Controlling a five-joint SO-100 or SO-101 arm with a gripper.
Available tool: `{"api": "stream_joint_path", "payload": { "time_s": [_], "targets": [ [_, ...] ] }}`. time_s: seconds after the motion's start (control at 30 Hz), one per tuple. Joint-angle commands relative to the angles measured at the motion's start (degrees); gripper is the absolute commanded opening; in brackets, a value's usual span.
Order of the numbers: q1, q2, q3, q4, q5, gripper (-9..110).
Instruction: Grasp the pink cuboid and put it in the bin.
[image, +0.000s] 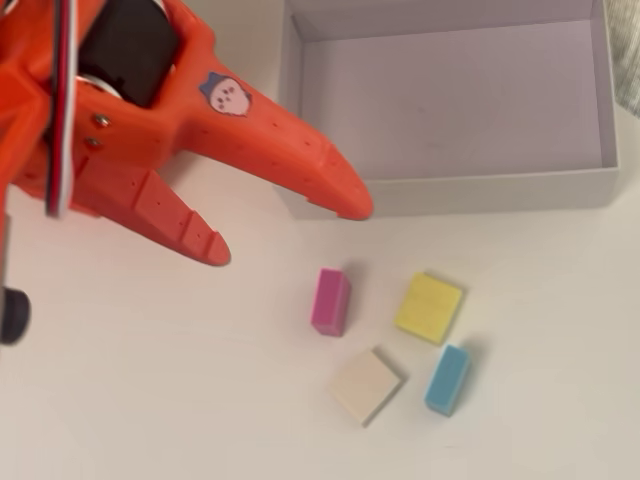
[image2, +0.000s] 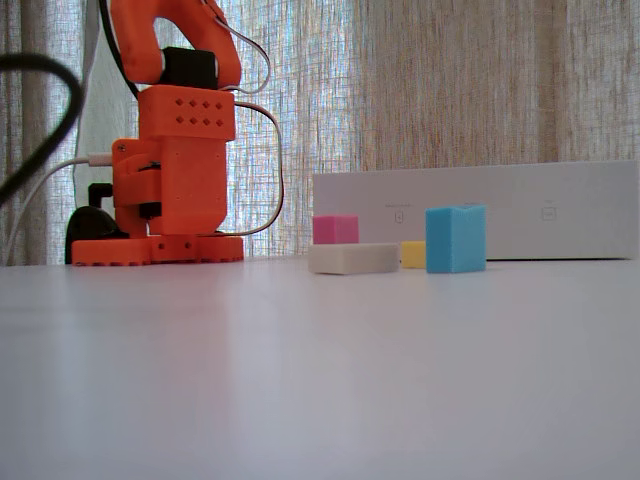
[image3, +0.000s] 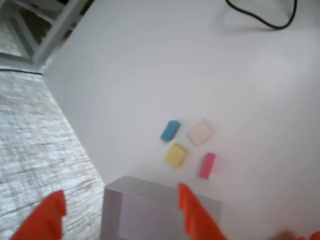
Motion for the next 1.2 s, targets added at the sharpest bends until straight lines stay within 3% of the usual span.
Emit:
{"api": "stream_joint_path", "payload": {
  "time_s": [0.0, 0.27, 0.5, 1.17],
  "targets": [
    [-0.26, -0.79, 0.79, 0.18, -5.45, 27],
    [-1.58, 0.88, 19.25, -1.93, -7.12, 27],
    [-0.35, 2.99, 37.35, -13.80, -6.68, 24],
    [1.05, 0.09, 50.27, -28.13, -6.33, 22]
  ]
}}
